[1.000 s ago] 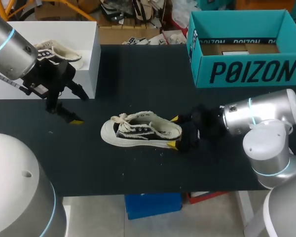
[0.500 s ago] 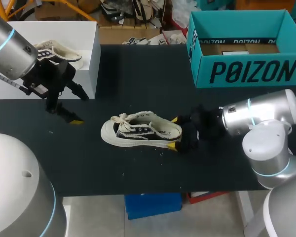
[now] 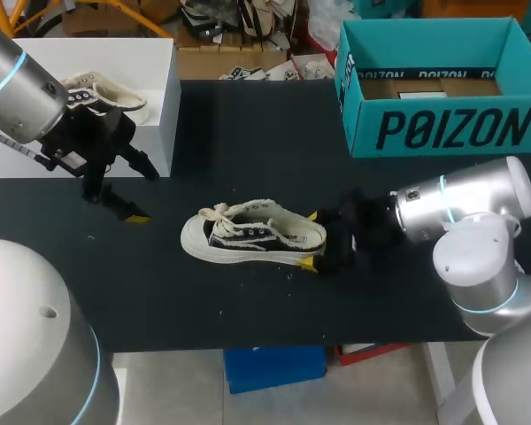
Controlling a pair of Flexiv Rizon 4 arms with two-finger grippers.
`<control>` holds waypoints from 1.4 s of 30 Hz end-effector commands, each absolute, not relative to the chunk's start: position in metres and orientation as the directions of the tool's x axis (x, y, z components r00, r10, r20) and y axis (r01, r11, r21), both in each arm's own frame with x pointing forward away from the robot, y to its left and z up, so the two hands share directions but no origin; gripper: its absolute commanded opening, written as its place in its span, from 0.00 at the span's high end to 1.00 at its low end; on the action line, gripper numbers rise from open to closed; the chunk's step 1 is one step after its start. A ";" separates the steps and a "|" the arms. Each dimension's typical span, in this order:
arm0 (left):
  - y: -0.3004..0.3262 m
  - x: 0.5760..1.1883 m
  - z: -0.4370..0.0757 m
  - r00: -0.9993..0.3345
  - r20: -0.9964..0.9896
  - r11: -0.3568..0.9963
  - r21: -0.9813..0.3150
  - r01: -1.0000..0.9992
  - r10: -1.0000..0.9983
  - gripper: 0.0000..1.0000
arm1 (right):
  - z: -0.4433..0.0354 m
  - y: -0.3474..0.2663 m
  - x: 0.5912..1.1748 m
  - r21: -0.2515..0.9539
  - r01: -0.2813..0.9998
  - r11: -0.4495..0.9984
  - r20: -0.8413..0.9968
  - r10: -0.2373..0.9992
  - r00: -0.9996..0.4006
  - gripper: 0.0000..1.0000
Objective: Take the shoe out of the shoebox, open the shoe tongue, remove and reinsert the insole, then place the shoe into the shoebox
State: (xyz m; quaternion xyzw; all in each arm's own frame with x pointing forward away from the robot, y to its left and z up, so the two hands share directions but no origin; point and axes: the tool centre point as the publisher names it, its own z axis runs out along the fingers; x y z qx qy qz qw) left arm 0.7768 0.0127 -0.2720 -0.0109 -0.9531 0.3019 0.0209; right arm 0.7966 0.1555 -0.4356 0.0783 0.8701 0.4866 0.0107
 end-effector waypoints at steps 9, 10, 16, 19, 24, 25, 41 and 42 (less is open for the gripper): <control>0.012 0.777 -0.274 -0.999 0.030 0.817 -0.576 0.010 0.033 0.00 | -0.437 0.159 0.799 0.832 0.127 0.540 0.050 0.155 -0.987 1.00; 0.012 0.777 -0.274 -0.999 0.030 0.817 -0.576 0.010 0.033 0.00 | -0.437 0.159 0.799 0.832 0.127 0.540 0.050 0.155 -0.987 1.00; 0.012 0.777 -0.274 -0.999 0.030 0.817 -0.576 0.010 0.033 0.00 | -0.437 0.159 0.799 0.832 0.127 0.540 0.050 0.155 -0.987 1.00; 0.012 0.777 -0.274 -0.999 0.030 0.817 -0.576 0.010 0.033 0.00 | -0.437 0.159 0.799 0.832 0.127 0.540 0.050 0.155 -0.987 1.00; 0.002 0.771 -0.274 -0.977 0.091 0.853 -0.476 -0.215 -0.195 0.00 | -0.437 0.159 0.799 0.832 0.127 0.540 0.050 0.155 -0.987 1.00; -0.002 0.768 -0.274 -0.959 0.132 0.829 -0.481 -0.284 -0.252 0.00 | -0.437 0.159 0.799 0.832 0.127 0.540 0.050 0.155 -0.987 1.00; -0.012 0.758 -0.269 -0.928 0.171 0.793 -0.483 -0.371 -0.330 0.00 | -0.437 0.159 0.799 0.832 0.127 0.540 0.050 0.155 -0.987 1.00; -0.012 0.758 -0.269 -0.928 0.171 0.793 -0.483 -0.371 -0.330 0.00 | -0.437 0.159 0.799 0.832 0.127 0.540 0.050 0.155 -0.987 1.00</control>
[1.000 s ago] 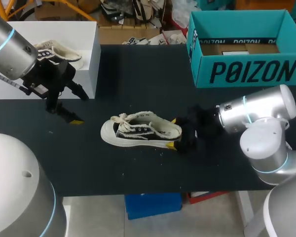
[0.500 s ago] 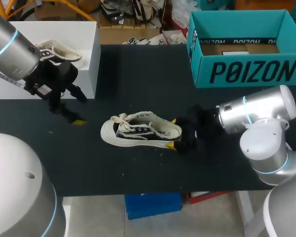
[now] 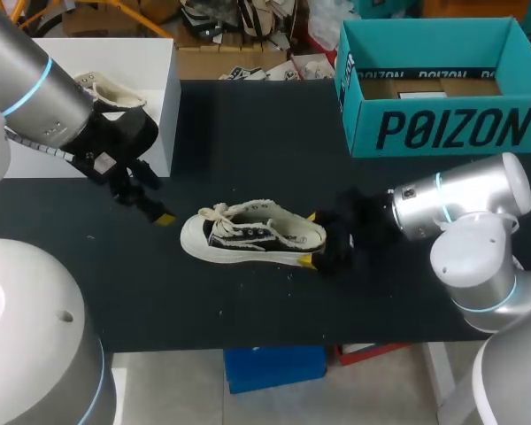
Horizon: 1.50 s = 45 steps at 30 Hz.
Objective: Take the shoe out of the shoebox, open the shoe tongue, remove and reinsert the insole, then place the shoe into the shoebox
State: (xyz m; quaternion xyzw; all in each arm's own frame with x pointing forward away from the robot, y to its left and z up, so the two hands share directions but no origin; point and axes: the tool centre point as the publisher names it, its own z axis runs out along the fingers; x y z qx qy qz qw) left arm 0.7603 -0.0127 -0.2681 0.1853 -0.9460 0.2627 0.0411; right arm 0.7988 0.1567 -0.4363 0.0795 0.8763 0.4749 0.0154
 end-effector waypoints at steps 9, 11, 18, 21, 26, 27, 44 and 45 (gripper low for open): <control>-0.042 0.745 -0.281 -0.578 0.334 0.549 -0.185 -0.815 -0.745 0.00 | -0.437 0.159 0.799 0.832 0.127 0.540 0.050 0.155 -0.987 1.00; -0.047 0.744 -0.275 -0.511 0.319 0.493 -0.141 -0.859 -0.799 0.00 | -0.437 0.159 0.799 0.832 0.127 0.540 0.050 0.155 -0.987 1.00; -0.049 0.747 -0.270 -0.477 0.347 0.453 -0.153 -0.878 -0.808 0.00 | -0.437 0.159 0.799 0.832 0.127 0.540 0.050 0.155 -0.987 1.00; -0.049 0.747 -0.270 -0.477 0.347 0.453 -0.153 -0.878 -0.808 0.00 | -0.437 0.159 0.799 0.832 0.127 0.540 0.050 0.155 -0.987 1.00; -0.049 0.747 -0.270 -0.477 0.347 0.453 -0.153 -0.878 -0.808 0.00 | -0.437 0.159 0.799 0.832 0.127 0.540 0.050 0.155 -0.987 1.00; -0.049 0.747 -0.270 -0.477 0.347 0.453 -0.153 -0.878 -0.808 0.00 | -0.437 0.159 0.799 0.832 0.127 0.540 0.050 0.155 -0.987 1.00; -0.103 0.771 -0.278 -0.343 -0.005 0.343 0.038 -0.939 -0.939 0.00 | -0.437 0.159 0.799 0.832 0.127 0.540 0.050 0.155 -0.987 1.00; -0.106 0.771 -0.279 -0.339 -0.026 0.337 0.047 -0.940 -0.941 0.00 | -0.437 0.159 0.799 0.832 0.127 0.540 0.050 0.155 -0.987 1.00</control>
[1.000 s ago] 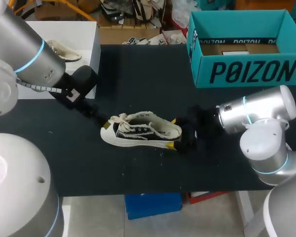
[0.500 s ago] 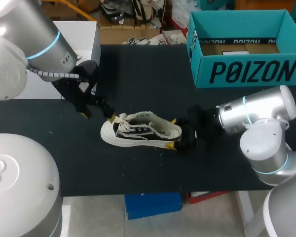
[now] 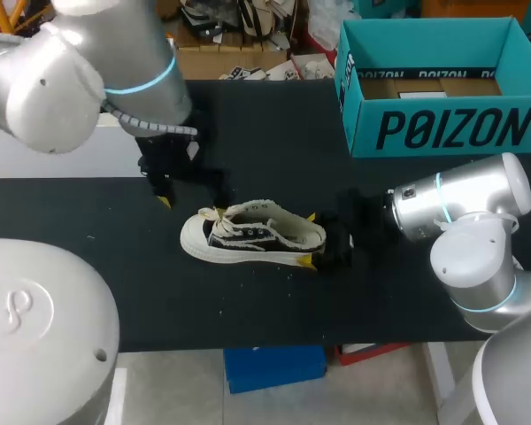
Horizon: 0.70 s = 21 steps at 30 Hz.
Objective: Take the shoe out of the shoebox, open the shoe tongue, remove and reinsert the insole, then place the shoe into the shoebox
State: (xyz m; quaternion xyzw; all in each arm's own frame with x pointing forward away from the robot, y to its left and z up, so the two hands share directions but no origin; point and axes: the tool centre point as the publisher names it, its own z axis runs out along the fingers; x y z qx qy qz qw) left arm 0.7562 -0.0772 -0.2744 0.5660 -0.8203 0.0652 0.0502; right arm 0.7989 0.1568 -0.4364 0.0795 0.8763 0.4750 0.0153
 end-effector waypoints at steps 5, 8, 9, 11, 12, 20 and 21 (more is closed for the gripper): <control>-0.120 0.773 -0.288 -0.298 -0.054 0.295 0.056 -0.954 -0.953 0.00 | -0.437 0.159 0.799 0.832 0.127 0.540 0.050 0.155 -0.987 1.00; -0.129 0.773 -0.295 -0.294 -0.035 0.292 0.055 -0.955 -0.955 0.00 | -0.437 0.159 0.799 0.832 0.127 0.540 0.050 0.155 -0.987 1.00; -0.132 0.772 -0.298 -0.294 -0.037 0.292 0.056 -0.955 -0.955 0.00 | -0.437 0.159 0.799 0.832 0.127 0.540 0.050 0.155 -0.987 1.00; -0.137 0.773 -0.304 -0.292 -0.038 0.290 0.056 -0.955 -0.956 0.00 | -0.437 0.159 0.799 0.832 0.127 0.540 0.050 0.155 -0.987 1.00; -0.139 0.774 -0.307 -0.291 -0.039 0.288 0.058 -0.956 -0.956 0.00 | -0.437 0.159 0.799 0.832 0.127 0.540 0.050 0.155 -0.987 1.00; -0.155 0.778 -0.325 -0.299 -0.117 0.295 0.049 -0.954 -0.947 0.00 | -0.437 0.159 0.799 0.832 0.127 0.540 0.050 0.155 -0.987 1.00; -0.157 0.779 -0.327 -0.298 -0.136 0.295 0.042 -0.955 -0.945 0.00 | -0.437 0.159 0.799 0.832 0.127 0.540 0.050 0.155 -0.987 1.00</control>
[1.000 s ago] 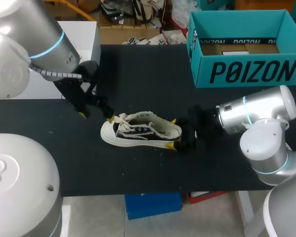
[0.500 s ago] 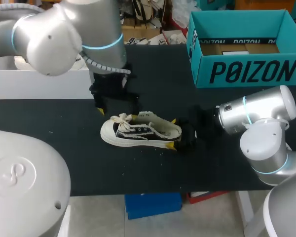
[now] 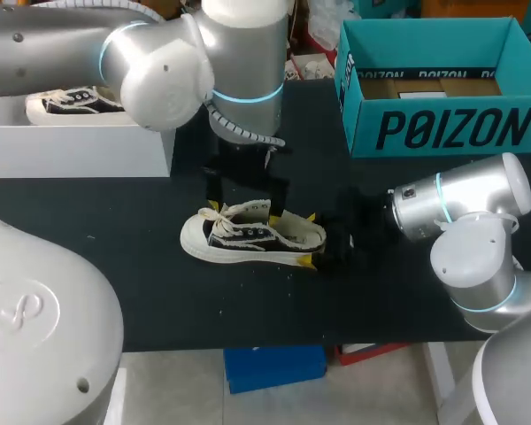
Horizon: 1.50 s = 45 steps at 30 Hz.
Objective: Take the shoe out of the shoebox, open the shoe tongue, remove and reinsert the insole, then place the shoe into the shoebox
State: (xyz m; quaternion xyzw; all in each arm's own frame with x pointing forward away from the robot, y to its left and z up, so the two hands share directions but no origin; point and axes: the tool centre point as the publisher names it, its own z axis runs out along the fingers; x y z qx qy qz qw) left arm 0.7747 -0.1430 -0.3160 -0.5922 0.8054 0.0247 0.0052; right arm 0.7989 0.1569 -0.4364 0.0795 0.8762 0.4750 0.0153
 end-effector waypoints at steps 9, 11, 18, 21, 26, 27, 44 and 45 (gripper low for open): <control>-0.166 0.783 -0.342 -0.290 -0.213 0.286 0.051 -0.957 -0.933 0.00 | -0.437 0.159 0.799 0.832 0.127 0.540 0.050 0.155 -0.987 1.00; -0.167 0.784 -0.345 -0.282 -0.229 0.279 0.049 -0.959 -0.932 0.00 | -0.437 0.159 0.799 0.832 0.127 0.540 0.050 0.155 -0.987 1.00; -0.170 0.786 -0.354 -0.272 -0.282 0.269 0.050 -0.962 -0.920 0.00 | -0.437 0.159 0.799 0.832 0.127 0.540 0.050 0.155 -0.987 1.00; -0.169 0.787 -0.358 -0.267 -0.298 0.263 0.055 -0.963 -0.916 0.00 | -0.437 0.159 0.799 0.832 0.127 0.540 0.050 0.155 -0.987 1.00; -0.170 0.790 -0.362 -0.250 -0.333 0.251 0.041 -0.967 -0.909 0.00 | -0.437 0.159 0.799 0.832 0.127 0.540 0.050 0.155 -0.987 1.00; -0.170 0.790 -0.363 -0.247 -0.340 0.248 0.039 -0.968 -0.908 0.00 | -0.437 0.159 0.799 0.832 0.127 0.540 0.050 0.155 -0.987 1.00; -0.161 0.795 -0.372 -0.211 -0.382 0.212 0.039 -0.976 -0.900 0.87 | -0.437 0.159 0.799 0.832 0.127 0.540 0.050 0.155 -0.987 1.00; -0.161 0.795 -0.372 -0.211 -0.381 0.213 0.038 -0.976 -0.900 0.96 | -0.437 0.159 0.799 0.832 0.127 0.540 0.050 0.155 -0.987 1.00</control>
